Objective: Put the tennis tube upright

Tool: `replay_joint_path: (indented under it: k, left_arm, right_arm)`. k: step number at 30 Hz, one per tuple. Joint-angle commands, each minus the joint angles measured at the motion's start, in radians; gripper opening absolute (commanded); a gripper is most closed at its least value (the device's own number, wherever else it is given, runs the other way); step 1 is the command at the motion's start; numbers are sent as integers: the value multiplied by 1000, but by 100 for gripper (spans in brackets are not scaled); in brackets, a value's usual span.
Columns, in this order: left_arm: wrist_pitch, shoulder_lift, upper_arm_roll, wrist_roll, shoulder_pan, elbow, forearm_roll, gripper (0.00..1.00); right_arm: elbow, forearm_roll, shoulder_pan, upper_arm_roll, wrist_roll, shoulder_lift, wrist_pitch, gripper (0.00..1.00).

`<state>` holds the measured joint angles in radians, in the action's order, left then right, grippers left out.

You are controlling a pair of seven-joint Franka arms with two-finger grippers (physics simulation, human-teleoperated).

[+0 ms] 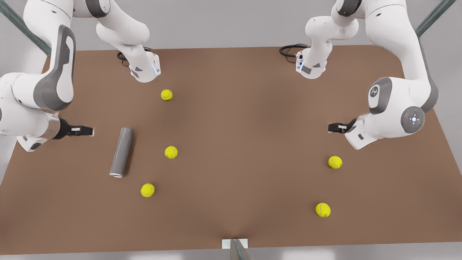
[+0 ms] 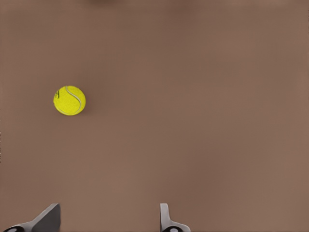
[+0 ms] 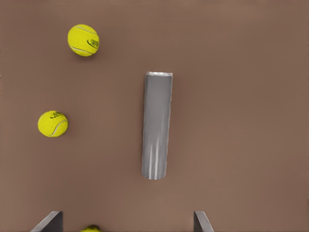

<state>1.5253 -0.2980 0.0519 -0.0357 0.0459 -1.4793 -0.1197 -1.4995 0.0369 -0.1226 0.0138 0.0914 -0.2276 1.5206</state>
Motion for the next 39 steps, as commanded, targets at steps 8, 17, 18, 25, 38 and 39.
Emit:
replay_joint_path:
  k: [8,17,18,25,38,39]
  left_arm:
    - [179,10,3,-18,0,-42,11,100]
    - [179,-1,3,-6,0,-35,12,100]
    - [179,-3,5,-6,0,-35,12,100]
    - [197,0,9,3,0,-29,3,100]
    - [145,28,6,20,2,-32,14,100]
    - [145,28,9,22,2,-32,15,100]
  right_arm:
    - [1,1,0,0,82,-6,190,100]
    - [-323,-9,-14,-2,79,4,561,100]
    - [-323,-8,-5,12,50,-7,572,100]
    - [-387,-25,107,18,-219,-111,684,100]
    - [-582,-74,57,-28,-228,-217,892,100]
    - [-599,-72,60,-28,-228,-220,891,100]
